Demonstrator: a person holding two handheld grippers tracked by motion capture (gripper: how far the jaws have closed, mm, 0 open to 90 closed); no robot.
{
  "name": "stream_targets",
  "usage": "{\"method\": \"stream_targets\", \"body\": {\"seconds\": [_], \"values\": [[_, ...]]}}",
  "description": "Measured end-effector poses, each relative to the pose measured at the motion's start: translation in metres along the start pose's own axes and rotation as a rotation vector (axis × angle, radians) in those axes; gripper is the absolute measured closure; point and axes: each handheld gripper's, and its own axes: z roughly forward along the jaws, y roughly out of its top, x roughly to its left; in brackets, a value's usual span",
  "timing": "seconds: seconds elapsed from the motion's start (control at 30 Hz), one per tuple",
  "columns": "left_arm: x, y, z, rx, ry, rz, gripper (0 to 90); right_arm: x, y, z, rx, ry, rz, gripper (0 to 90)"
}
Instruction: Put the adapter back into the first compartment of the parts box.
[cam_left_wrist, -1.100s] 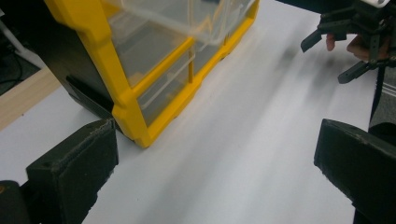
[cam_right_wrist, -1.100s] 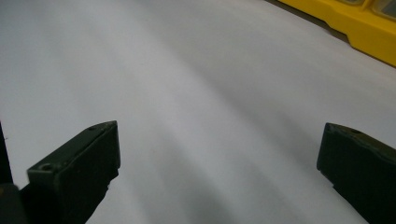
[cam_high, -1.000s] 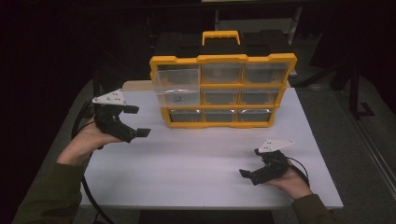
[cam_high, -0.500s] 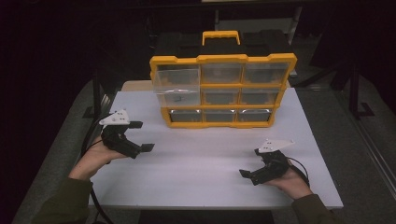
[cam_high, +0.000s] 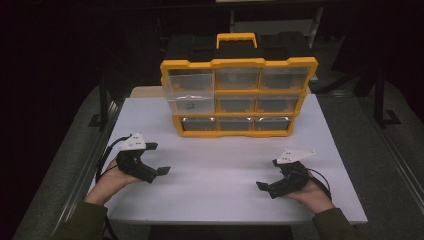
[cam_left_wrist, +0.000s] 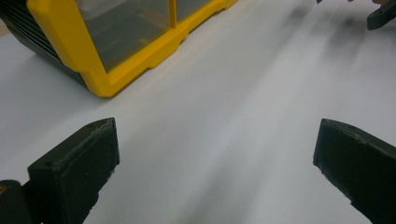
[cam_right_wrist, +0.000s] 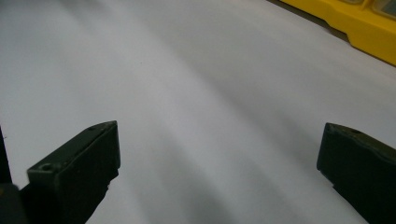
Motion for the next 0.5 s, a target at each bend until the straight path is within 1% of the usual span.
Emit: {"method": "stream_targets", "body": {"seconds": [0.17, 0.3, 0.43, 0.5], "values": [[-0.005, -0.012, 0.006, -0.006, 0.002, -0.008, 0.0, 0.000, 0.000, 0.000, -0.002, -0.001, 0.000, 0.0], [-0.007, -0.021, 0.009, -0.004, -0.004, 0.001, 0.0, 0.000, 0.000, 0.000, -0.002, -0.001, 0.000, 0.0], [-0.009, -0.027, 0.011, -0.010, -0.001, -0.002, 0.0, 0.000, 0.000, 0.000, -0.001, 0.000, 0.000, 0.0], [-0.010, -0.030, 0.012, -0.007, 0.002, 0.003, 0.0, 0.000, 0.000, 0.000, -0.001, 0.000, 0.000, 0.0]]}}
